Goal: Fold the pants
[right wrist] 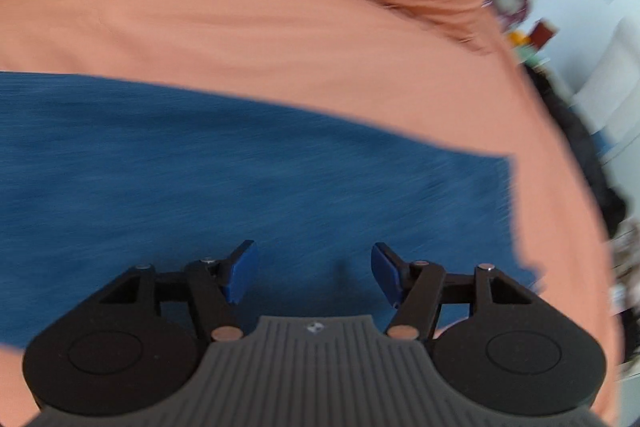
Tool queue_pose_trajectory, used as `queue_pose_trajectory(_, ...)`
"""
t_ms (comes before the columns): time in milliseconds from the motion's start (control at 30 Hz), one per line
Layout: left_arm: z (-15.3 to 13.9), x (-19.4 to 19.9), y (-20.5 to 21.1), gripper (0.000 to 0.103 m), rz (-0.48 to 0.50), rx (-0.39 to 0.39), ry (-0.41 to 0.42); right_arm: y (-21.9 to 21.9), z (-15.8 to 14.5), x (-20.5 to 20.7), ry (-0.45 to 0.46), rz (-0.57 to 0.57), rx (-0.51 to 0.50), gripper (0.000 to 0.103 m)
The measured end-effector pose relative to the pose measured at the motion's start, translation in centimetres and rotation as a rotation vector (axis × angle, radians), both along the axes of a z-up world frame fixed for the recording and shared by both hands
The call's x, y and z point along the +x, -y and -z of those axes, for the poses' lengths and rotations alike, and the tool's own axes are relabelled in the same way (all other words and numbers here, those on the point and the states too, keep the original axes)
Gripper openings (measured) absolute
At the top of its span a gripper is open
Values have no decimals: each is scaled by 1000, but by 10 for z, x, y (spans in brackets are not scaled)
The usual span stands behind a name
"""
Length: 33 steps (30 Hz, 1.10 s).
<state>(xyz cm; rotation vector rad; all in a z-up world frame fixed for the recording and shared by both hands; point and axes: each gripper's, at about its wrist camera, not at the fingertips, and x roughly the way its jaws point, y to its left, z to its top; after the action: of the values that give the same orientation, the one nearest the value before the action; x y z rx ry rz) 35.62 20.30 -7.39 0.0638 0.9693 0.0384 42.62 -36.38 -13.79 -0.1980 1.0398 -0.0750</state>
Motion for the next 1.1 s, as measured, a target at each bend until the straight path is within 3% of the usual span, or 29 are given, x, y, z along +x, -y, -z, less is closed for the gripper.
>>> queue_pose_trajectory(133, 3, -39, -25, 86, -95, -110, -6, -52, -11, -39, -24, -68, 190, 58)
queue_pose_trajectory(300, 33, -73, -58, 86, -239, -388, -7, -130, -11, -88, -22, -250, 331, 56)
queue_pose_trajectory(400, 58, -87, -70, 86, -329, -545, 28, -179, -2, -111, -29, -381, 339, 56)
queue_pose_trajectory(500, 79, -90, -78, 86, -401, -647, 55, -217, 6, -123, -32, -478, 332, 55)
queue_pose_trajectory(767, 110, -73, -87, 86, -476, -762, 85, -277, 20, -106, -27, -558, 309, 53)
queue_pose_trajectory(933, 131, -56, -99, 86, -513, -840, 105, -287, 32, -81, -73, -539, 329, 53)
queue_pose_trajectory(1033, 142, -46, -103, 90, -531, -867, 118, -282, 47, -66, -117, -477, 391, 53)
queue_pose_trajectory(1067, 144, -44, -105, 87, -533, -873, 121, -278, 52, -63, -126, -451, 423, 53)
queue_pose_trajectory(1100, 144, -43, -106, 77, -537, -867, 123, -274, 54, -61, -125, -434, 453, 54)
